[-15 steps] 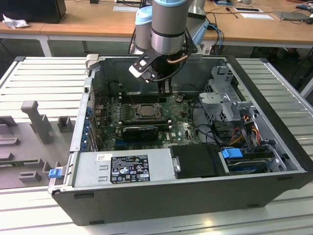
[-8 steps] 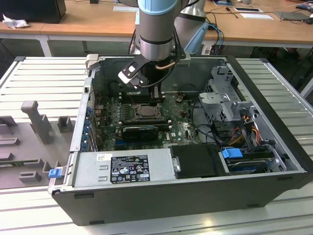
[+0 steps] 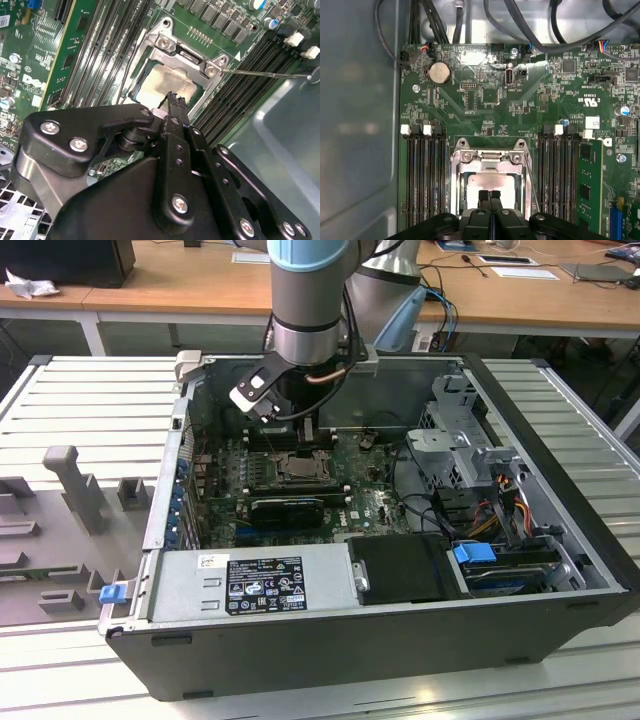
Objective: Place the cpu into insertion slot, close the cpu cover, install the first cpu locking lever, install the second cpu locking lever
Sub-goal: 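Close the cpu cover, then install the first cpu locking lever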
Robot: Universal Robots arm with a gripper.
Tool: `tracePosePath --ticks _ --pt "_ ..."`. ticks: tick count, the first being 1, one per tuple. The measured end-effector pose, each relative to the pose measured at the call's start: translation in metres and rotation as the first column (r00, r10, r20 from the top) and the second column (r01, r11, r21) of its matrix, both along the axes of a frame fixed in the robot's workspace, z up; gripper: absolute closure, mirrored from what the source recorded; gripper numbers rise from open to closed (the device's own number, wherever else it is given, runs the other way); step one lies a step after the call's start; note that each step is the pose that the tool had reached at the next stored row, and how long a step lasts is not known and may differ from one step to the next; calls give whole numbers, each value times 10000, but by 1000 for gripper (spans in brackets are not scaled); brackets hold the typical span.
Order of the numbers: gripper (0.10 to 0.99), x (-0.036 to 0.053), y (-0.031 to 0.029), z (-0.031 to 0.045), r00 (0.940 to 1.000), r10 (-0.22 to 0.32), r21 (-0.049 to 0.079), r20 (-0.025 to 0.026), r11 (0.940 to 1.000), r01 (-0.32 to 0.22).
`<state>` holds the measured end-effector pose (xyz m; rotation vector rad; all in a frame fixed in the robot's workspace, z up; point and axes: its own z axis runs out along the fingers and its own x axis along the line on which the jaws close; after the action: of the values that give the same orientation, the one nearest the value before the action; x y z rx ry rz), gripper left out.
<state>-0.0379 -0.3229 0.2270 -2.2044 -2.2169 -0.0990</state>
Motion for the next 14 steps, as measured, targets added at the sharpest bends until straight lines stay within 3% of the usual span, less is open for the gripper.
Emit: tracePosePath --ticks 6,14 --pt "980 -14 -1 4 10000 1 -1 -1 10000 -1" --pt "980 -14 0 102 10000 0 0 0 10000 0"
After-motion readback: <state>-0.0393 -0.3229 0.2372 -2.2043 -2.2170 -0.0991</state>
